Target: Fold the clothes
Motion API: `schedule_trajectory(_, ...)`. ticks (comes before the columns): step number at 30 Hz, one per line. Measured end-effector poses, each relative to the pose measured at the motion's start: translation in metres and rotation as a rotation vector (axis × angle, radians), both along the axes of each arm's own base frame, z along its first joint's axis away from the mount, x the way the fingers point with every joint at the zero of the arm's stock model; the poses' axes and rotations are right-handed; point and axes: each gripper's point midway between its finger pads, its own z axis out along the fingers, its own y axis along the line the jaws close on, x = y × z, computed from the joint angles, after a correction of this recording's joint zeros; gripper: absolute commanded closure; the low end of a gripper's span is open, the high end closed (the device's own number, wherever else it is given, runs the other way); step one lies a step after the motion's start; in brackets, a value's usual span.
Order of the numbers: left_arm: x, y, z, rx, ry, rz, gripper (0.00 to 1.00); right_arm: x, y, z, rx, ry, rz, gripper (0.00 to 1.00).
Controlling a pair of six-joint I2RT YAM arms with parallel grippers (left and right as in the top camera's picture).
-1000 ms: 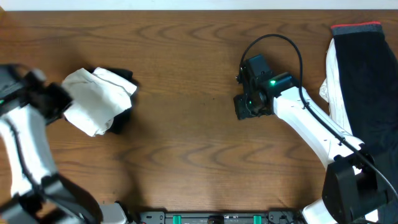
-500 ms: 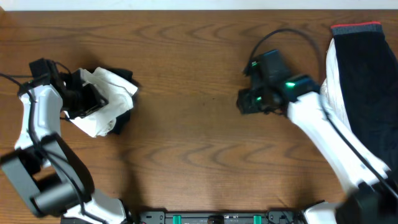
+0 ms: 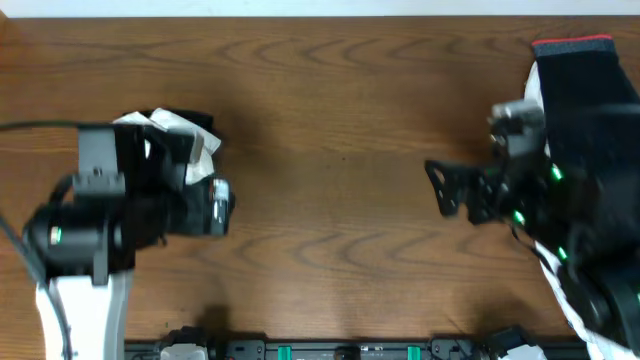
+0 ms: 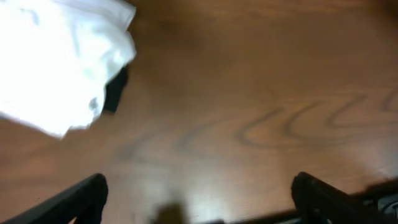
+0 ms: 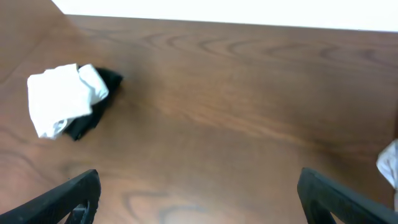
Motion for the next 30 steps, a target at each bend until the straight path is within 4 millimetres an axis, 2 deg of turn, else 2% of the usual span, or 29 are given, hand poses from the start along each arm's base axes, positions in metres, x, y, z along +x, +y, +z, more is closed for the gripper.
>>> schedule_trajectory(3,-0.023,0.004,0.007,0.031,-0.027,0.04,0.02,-0.022,-0.007,0.001,-0.003,0.007,0.0,0.01)
schedule_trajectory(9,-0.053,0.012,0.01,0.051,-0.092,0.086,0.02,-0.054,-0.018,-0.007,-0.016,0.049,0.0,0.01)
schedule_trajectory(18,-0.056,0.015,0.011,0.056,-0.11,0.104,0.02,-0.07,-0.023,-0.025,-0.048,0.144,0.0,0.01)
schedule_trajectory(23,-0.056,0.015,0.01,0.057,-0.108,0.108,0.02,-0.075,-0.026,-0.022,-0.04,0.119,-0.009,0.01)
schedule_trajectory(27,-0.056,0.015,0.01,0.058,-0.107,0.108,0.02,-0.09,-0.038,-0.024,-0.021,0.071,-0.049,0.01)
schedule_trajectory(30,-0.056,0.015,0.01,0.058,-0.106,0.109,0.02,-0.101,-0.047,-0.033,-0.02,0.044,-0.08,0.01)
